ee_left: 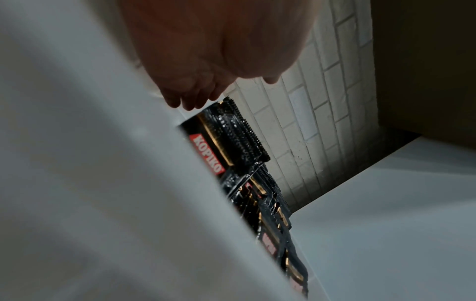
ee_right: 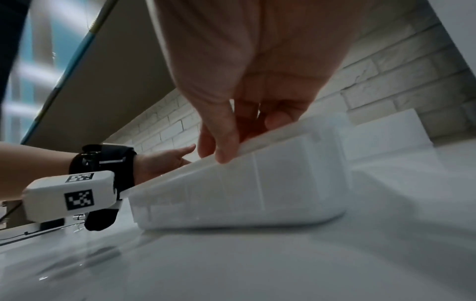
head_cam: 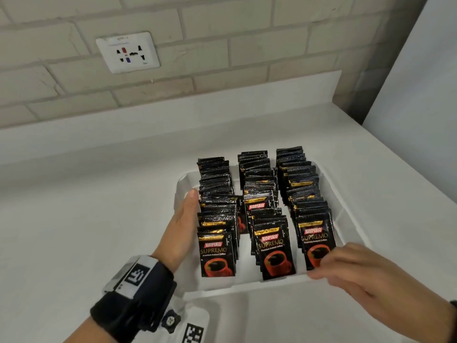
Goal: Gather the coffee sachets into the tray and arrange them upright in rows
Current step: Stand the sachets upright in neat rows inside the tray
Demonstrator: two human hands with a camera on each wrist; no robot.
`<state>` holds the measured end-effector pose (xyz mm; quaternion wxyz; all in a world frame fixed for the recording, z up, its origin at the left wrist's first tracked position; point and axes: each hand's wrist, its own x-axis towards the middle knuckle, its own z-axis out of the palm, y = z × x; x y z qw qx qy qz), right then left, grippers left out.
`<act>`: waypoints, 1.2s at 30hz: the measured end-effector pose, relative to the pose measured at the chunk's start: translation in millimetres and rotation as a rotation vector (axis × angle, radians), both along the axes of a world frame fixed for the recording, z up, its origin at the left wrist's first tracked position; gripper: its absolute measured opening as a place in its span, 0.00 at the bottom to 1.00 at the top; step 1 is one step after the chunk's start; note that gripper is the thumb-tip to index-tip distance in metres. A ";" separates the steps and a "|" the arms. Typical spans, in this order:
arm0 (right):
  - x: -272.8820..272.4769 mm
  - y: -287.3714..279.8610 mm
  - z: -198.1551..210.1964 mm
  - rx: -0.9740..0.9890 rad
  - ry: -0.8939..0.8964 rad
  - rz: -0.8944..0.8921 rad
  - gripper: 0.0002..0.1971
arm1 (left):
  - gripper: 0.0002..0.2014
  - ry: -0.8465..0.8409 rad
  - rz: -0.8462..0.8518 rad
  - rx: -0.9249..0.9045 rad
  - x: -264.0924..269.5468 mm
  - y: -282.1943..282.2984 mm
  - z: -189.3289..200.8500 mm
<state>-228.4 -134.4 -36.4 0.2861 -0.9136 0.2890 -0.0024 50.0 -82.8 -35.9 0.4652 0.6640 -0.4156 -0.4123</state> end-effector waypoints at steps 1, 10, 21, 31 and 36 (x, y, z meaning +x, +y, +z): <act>1.1 -0.4 1.6 0.004 0.017 -0.014 0.16 | 0.17 0.021 -0.011 -0.009 0.3 -0.1 -1.1; 76.9 -13.2 55.2 0.424 -0.338 -0.211 0.22 | 0.26 0.264 -0.013 -0.049 -0.2 -10.4 -9.6; 138.4 -20.6 39.2 0.783 -0.365 -0.422 0.31 | 0.27 0.402 -0.020 -0.089 -5.3 -9.9 -13.8; 146.0 -19.7 36.9 0.842 -0.466 -0.483 0.30 | 0.26 0.400 -0.020 -0.092 -12.5 -12.4 -11.1; 159.8 -28.8 39.0 0.836 -0.500 -0.497 0.30 | 0.18 0.332 0.110 -0.137 -8.6 -16.2 -1.3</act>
